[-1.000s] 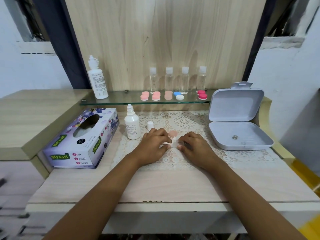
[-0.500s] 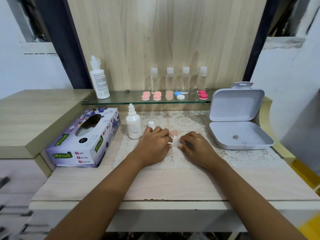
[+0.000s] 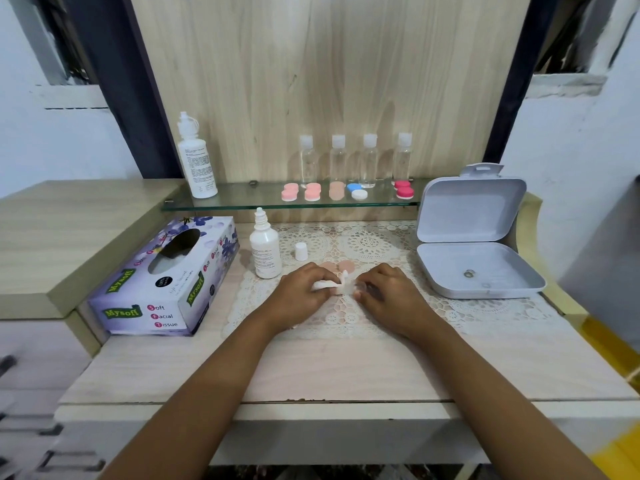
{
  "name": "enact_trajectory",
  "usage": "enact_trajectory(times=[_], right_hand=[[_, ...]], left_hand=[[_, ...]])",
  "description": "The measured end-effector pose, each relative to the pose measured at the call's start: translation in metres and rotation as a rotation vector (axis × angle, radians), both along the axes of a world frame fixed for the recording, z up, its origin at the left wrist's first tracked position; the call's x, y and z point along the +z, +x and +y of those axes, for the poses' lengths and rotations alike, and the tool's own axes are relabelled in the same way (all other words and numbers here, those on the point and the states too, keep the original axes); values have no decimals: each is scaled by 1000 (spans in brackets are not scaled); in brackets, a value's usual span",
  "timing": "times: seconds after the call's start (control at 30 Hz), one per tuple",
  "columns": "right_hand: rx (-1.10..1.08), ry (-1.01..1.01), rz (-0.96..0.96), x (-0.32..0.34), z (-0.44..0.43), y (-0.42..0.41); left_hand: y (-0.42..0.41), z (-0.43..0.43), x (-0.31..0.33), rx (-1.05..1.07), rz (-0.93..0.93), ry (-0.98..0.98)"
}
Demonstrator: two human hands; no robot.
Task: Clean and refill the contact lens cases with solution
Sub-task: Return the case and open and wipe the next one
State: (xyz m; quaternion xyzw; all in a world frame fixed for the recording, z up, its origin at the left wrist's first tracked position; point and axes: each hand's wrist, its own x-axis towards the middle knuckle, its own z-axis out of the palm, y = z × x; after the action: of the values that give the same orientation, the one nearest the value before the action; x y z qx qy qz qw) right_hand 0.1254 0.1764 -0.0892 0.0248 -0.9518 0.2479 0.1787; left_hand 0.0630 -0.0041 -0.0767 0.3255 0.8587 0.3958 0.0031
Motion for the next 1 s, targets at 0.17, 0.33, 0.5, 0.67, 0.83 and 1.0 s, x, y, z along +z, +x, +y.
enact_trajectory(times=[0.17,0.33,0.5,0.67,0.83,1.0], right_hand=[[-2,7,5,0,-1,3],[-5,-2,9,2,-4,7],[11,-57,56,3,-5,6],[69,-132,168,8,-7,9],[127,-102,340,9,-8,8],[104,-143,387,9,-7,8]], left_hand=[[1,-5,5,29,-75,154],[1,-7,9,100,-143,324],[2,-4,8,110,-189,386],[7,1,8,43,-146,361],[13,7,9,-37,-185,392],[15,5,10,-50,-236,381]])
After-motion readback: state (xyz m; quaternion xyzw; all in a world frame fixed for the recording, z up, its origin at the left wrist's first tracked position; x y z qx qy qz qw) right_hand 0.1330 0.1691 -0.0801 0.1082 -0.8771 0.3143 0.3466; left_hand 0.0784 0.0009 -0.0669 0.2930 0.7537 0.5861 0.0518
